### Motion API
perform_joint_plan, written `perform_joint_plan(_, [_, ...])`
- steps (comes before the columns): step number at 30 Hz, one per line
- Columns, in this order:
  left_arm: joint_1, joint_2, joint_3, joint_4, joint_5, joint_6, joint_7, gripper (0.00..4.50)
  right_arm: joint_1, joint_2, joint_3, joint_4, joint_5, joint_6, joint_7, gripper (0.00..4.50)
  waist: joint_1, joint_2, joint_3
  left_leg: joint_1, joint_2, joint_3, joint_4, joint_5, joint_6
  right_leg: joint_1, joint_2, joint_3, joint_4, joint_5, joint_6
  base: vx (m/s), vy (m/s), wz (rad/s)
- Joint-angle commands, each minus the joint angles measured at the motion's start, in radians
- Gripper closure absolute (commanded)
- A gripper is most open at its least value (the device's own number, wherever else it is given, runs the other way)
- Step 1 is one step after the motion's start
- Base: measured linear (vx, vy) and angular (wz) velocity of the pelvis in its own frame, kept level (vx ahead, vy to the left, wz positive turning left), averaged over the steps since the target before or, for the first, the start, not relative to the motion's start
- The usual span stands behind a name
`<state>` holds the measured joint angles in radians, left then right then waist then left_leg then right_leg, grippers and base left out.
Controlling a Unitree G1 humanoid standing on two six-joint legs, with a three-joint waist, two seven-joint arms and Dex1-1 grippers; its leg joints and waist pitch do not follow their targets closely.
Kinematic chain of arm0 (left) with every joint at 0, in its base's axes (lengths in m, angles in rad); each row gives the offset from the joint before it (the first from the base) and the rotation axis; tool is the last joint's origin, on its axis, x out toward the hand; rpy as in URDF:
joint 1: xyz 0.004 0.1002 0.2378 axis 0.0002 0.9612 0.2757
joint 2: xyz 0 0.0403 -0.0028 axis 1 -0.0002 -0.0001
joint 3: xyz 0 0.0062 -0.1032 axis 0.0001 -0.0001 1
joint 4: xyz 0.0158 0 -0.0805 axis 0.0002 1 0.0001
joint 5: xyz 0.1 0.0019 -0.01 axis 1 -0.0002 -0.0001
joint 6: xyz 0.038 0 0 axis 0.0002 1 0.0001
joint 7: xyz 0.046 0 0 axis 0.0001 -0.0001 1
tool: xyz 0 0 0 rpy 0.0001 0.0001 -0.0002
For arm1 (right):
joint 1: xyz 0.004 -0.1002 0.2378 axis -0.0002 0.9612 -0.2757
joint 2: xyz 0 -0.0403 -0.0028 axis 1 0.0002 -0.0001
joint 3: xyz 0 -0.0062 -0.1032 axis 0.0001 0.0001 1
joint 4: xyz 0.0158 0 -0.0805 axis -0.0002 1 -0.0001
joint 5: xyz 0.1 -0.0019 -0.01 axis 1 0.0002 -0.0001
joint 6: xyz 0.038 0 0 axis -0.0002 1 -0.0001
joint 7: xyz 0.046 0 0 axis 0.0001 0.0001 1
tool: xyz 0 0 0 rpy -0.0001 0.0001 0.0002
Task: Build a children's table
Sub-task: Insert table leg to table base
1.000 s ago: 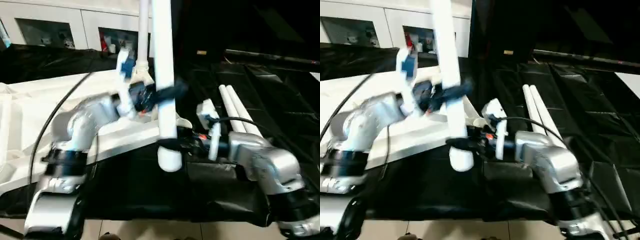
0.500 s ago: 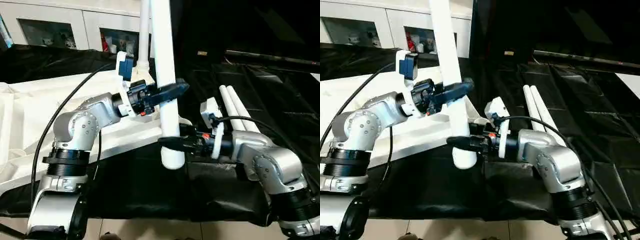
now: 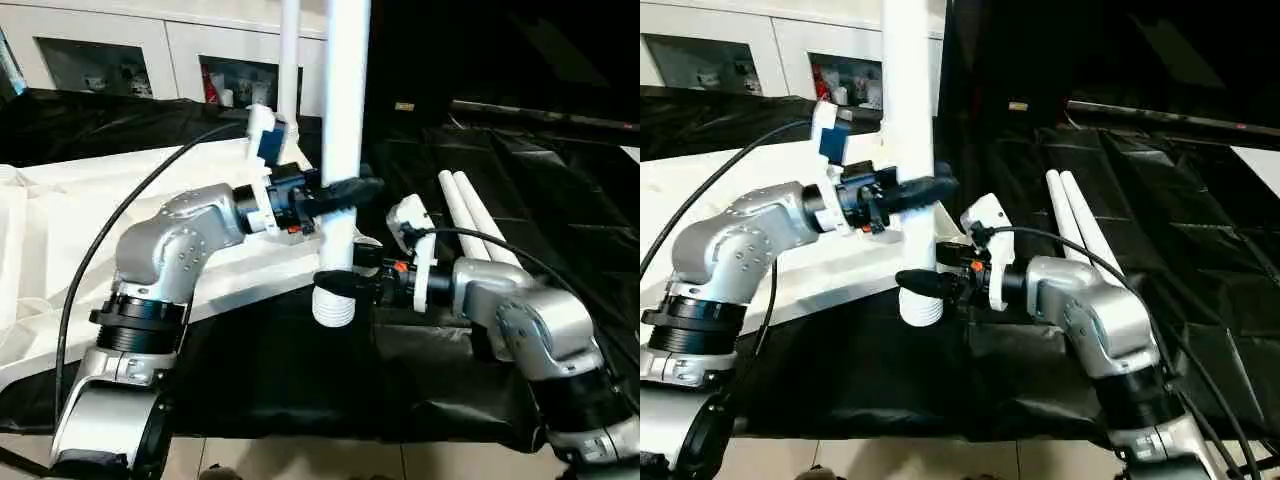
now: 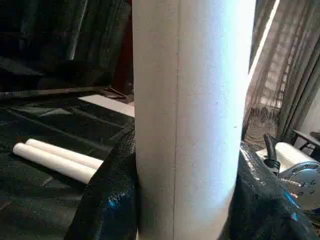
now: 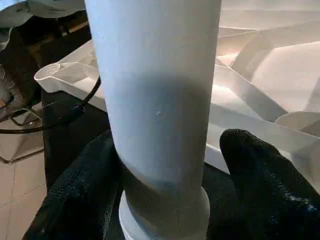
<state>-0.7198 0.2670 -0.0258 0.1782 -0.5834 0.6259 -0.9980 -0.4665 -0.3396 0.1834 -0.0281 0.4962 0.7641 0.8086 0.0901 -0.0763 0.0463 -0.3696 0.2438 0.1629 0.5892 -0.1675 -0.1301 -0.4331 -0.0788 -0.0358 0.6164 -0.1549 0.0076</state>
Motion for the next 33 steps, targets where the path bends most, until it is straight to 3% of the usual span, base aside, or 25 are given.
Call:
perform_joint_plan(1, [-0.027,0.002,-0.024,-0.029,0.020,-0.011,-0.016,2.66,-0.015,-0.004,0.002,0.006,-0.009,0.017,-0.008,1.20,0.002,0.009,-0.069,0.004,-0.031,0.026,-0.062,-0.167,-0.026,0.070,-0.020,0.016,-0.059,-0.176,-0.153,0.000,0.000,0.00])
perform_joint_plan(15, [-0.034,0.004,-0.042,-0.014,0.020,-0.019,-0.037,2.66,-0.027,0.007,0.037,0.013,-0.034,-0.006,0.011,1.20,0.003,0.010,-0.069,0.004,-0.030,0.025,-0.063,-0.175,-0.029,0.069,-0.020,0.016,-0.059,-0.181,-0.154,0.000,0.000,0.00])
perform_joint_plan(16, [-0.034,0.005,-0.043,-0.014,0.021,-0.018,-0.039,2.66,-0.028,0.007,0.035,0.014,-0.035,-0.007,0.012,1.53,0.003,0.010,-0.069,0.005,-0.031,0.025,-0.063,-0.176,-0.029,0.069,-0.020,0.016,-0.059,-0.181,-0.154,0.000,0.000,0.00])
perform_joint_plan(19, [-0.033,0.006,-0.044,-0.015,0.021,-0.018,-0.043,2.66,-0.027,0.011,0.028,0.016,-0.031,-0.004,0.014,1.53,0.003,0.010,-0.069,0.005,-0.031,0.026,-0.063,-0.172,-0.029,0.070,-0.020,0.016,-0.058,-0.172,-0.157,0.000,0.000,0.00])
perform_joint_plan(27, [-0.032,0.006,-0.054,-0.018,0.021,-0.019,-0.050,2.66,-0.027,0.018,0.024,0.026,-0.033,-0.014,0.017,2.42,0.003,0.012,-0.069,0.006,-0.030,0.025,-0.063,-0.180,-0.030,0.070,-0.021,0.016,-0.058,-0.177,-0.160,0.000,0.000,0.00])
perform_joint_plan(31, [-0.028,0.005,-0.058,-0.022,0.031,-0.030,-0.046,2.66,-0.024,0.023,0.021,0.030,-0.035,-0.024,0.019,2.55,0.003,0.012,-0.069,0.005,-0.031,0.025,-0.063,-0.176,-0.030,0.070,-0.020,0.016,-0.057,-0.165,-0.163,0.000,0.000,0.00])
perform_joint_plan(33, [-0.033,-0.004,-0.051,-0.011,0.013,-0.001,-0.042,2.11,-0.024,0.025,0.018,0.032,-0.037,-0.028,0.019,2.57,0.003,0.013,-0.069,0.005,-0.031,0.025,-0.062,-0.177,-0.029,0.070,-0.020,0.016,-0.058,-0.165,-0.164,0.000,0.000,0.00])
